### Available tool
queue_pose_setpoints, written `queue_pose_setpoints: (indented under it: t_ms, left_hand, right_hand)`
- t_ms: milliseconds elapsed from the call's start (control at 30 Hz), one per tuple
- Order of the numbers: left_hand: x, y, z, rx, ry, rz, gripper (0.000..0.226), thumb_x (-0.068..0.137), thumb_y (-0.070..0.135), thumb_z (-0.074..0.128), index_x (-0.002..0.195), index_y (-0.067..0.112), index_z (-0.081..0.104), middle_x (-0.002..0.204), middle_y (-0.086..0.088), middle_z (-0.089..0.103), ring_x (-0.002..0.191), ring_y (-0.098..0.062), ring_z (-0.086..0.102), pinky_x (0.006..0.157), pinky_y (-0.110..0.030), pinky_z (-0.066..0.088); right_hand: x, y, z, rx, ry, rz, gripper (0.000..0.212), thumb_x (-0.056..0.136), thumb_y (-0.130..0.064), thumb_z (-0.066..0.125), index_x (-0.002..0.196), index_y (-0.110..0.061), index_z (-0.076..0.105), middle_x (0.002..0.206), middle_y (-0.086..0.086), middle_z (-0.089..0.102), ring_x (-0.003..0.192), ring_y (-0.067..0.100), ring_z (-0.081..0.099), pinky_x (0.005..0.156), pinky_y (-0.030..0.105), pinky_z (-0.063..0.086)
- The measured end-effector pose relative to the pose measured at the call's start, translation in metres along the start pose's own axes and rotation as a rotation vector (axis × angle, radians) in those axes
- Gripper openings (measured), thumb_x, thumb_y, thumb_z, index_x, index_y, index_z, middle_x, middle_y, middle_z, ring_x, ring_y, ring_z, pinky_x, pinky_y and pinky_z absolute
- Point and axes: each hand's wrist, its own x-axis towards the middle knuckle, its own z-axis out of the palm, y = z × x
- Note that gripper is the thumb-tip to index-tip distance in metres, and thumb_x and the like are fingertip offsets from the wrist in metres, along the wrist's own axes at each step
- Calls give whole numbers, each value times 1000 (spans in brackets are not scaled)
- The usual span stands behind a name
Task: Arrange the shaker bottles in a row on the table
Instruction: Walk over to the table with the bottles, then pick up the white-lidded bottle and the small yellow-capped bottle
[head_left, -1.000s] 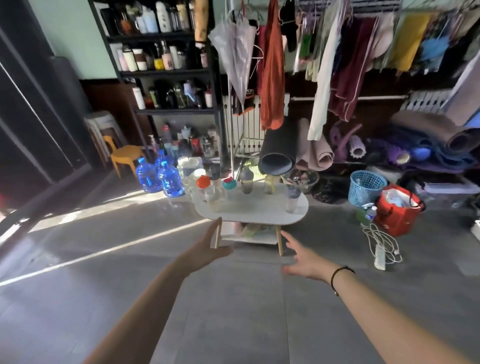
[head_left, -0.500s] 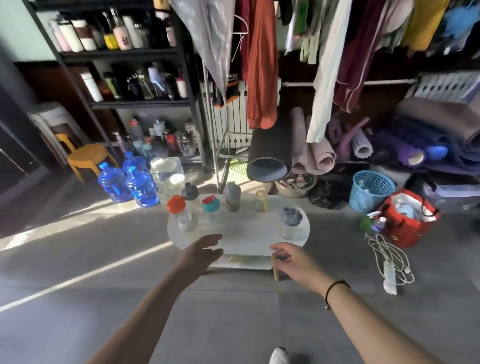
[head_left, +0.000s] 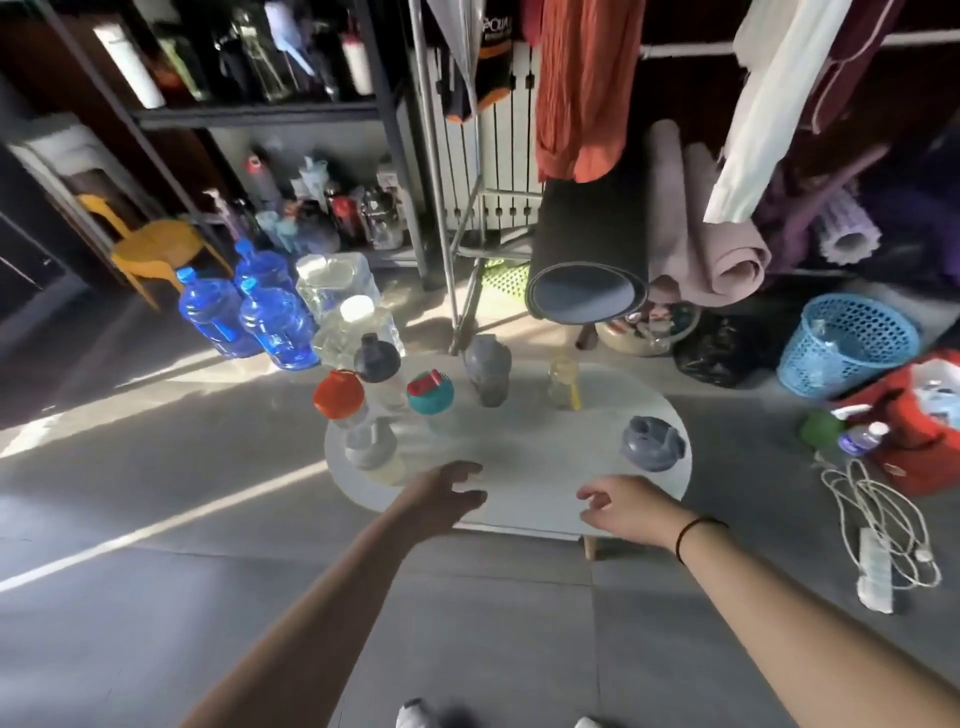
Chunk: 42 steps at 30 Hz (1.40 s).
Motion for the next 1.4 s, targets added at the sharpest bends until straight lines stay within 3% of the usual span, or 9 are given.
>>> queue_pose_setpoints:
  t_ms: [100,200,367,500,633,733,833,1033,1400]
  left_hand:
    - [36,-5,-3,38,29,58,50,88,31,64,137,28,54,139,-1,57,116,-21,60,83,-27,50]
    - [61,-21,5,49,49,80,50,87,31,64,136,28,55,138,-3,59,124,-21,56,97,-30,45]
    - [94,-57,33,42,29,95,50,87,31,65,136,27,55,137,-2,60,125,-21,55,105,-32,42]
    - [122,-85,58,-40,48,118,51,88,29,66,137,28,53,137,-3,59,129,-22,53,100,-28,40]
    - [149,-107,78,-152,96,181,53,87,29,67,138,30,52,138,-4,58,129,-22,51,105,-33,41]
    - [166,-121,89,-199,130,249,59,79,41,67,136,34,52,138,-1,58,129,-19,52,107,-37,42]
    - [185,-135,95,-171,158,306,63,74,48,62,135,38,52,137,1,59,128,-17,52,106,-37,43]
    - [215,-165,102,136,217,378,59,86,34,65,141,31,47,143,-1,53,130,-18,51,100,-19,35]
    - [238,-167,105,146,340,545,53,87,36,64,138,37,48,139,6,54,117,-14,57,80,-12,40]
  right_hand:
    - [33,1,9,52,47,-24,41,86,-34,59,125,-23,56,121,-1,63,106,16,58,89,25,44]
    - [59,6,25,95,85,-45,40,85,-34,59,124,-24,57,119,-1,64,105,16,59,88,25,44]
    - [96,15,59,109,107,-75,41,86,-33,60,126,-22,56,120,0,64,103,14,58,85,22,41]
    - [126,26,87,107,140,-102,44,86,-34,60,128,-23,54,123,-1,62,99,11,55,82,21,39]
    - [157,34,109,119,219,-148,50,85,-37,60,133,-27,47,127,-4,59,108,13,55,90,26,43]
    - [186,36,127,118,245,-196,54,85,-39,62,135,-28,44,129,-6,57,112,14,54,95,30,45]
    - [215,34,138,52,234,-235,54,84,-40,62,134,-30,45,130,-7,56,114,14,54,98,31,44]
    - [257,31,151,-344,168,-226,54,79,-51,59,129,-36,48,134,-2,51,114,20,54,94,35,46]
    - [283,29,153,-412,336,-382,44,78,-50,60,120,-37,55,120,-8,60,110,17,55,93,34,46]
